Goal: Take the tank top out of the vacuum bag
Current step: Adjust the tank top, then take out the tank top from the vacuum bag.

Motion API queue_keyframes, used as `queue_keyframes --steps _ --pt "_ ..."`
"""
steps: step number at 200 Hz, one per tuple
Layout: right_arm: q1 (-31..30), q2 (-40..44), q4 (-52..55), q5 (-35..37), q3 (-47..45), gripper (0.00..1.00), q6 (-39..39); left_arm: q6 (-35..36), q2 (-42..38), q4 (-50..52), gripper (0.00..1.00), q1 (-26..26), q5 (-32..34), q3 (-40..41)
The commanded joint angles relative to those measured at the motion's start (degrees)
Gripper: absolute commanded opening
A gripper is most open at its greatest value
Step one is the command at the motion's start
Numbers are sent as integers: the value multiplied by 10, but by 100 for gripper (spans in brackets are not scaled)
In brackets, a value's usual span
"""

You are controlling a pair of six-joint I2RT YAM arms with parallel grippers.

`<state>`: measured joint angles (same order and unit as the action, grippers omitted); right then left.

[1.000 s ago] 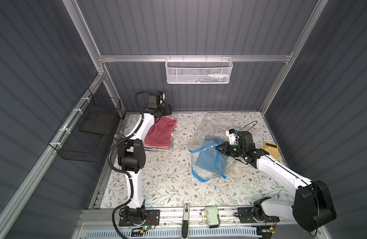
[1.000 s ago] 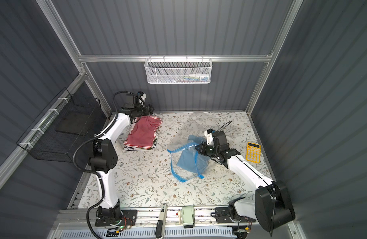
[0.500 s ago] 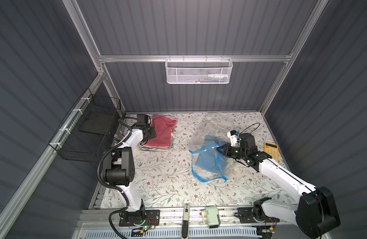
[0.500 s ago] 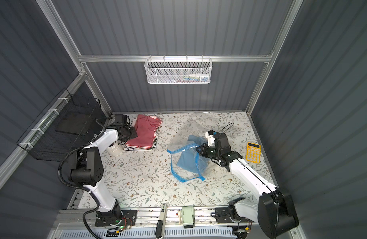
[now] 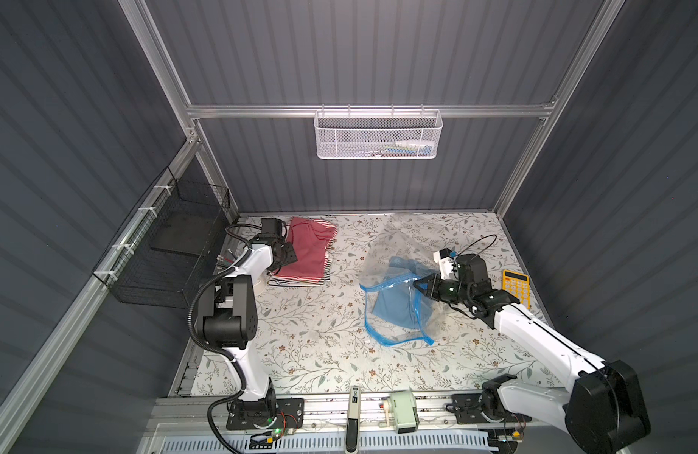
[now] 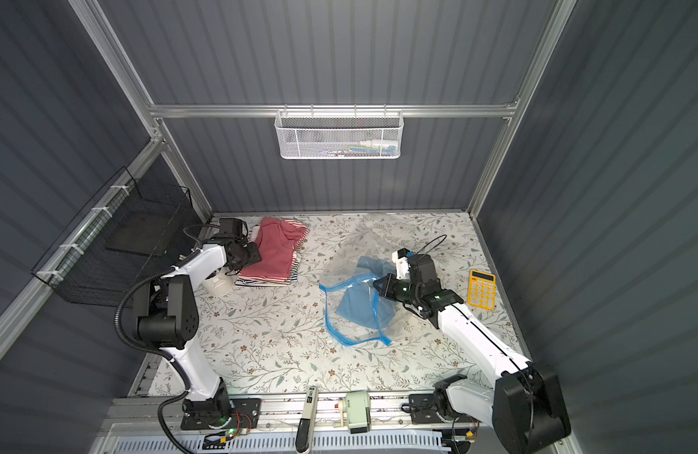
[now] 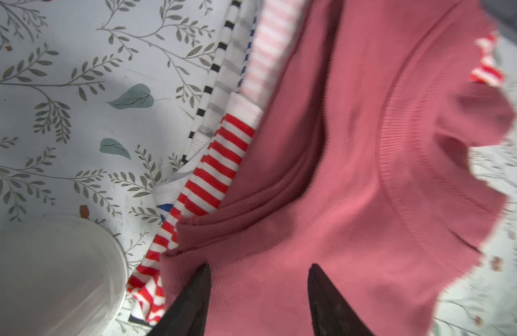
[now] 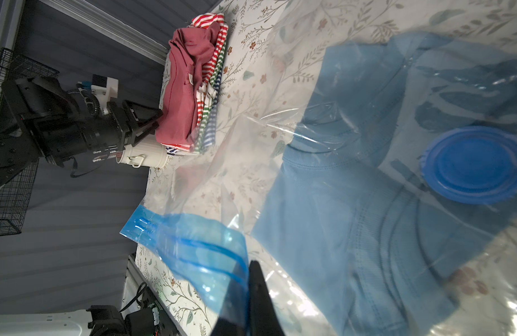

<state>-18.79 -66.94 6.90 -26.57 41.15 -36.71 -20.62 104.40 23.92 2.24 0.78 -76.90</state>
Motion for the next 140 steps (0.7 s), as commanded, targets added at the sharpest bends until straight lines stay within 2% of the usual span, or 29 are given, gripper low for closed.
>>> queue_keyframes --steps 1,18,44,72,88,107,127,140 --pt "2 10 10 9 -1 0 1 -9 -97 -24 55 -1 -68 22" --pt "2 8 12 13 0 0 5 -36 -155 -19 54 21 -112 55" --pt "2 1 10 12 1 0 10 -87 -252 -26 54 119 -90 134" --pt "2 -2 9 9 2 0 9 -193 -356 -98 54 179 -98 256" --pt "2 -3 9 9 3 0 8 -222 -398 -111 54 207 -99 280" --pt "0 -7 11 9 8 0 6 -241 -412 -128 54 249 -119 280" --pt "-3 -13 12 13 19 0 1 -262 -373 -160 55 297 -168 273" --pt "-6 -22 12 14 30 0 -3 -278 -356 -188 55 334 -163 281"
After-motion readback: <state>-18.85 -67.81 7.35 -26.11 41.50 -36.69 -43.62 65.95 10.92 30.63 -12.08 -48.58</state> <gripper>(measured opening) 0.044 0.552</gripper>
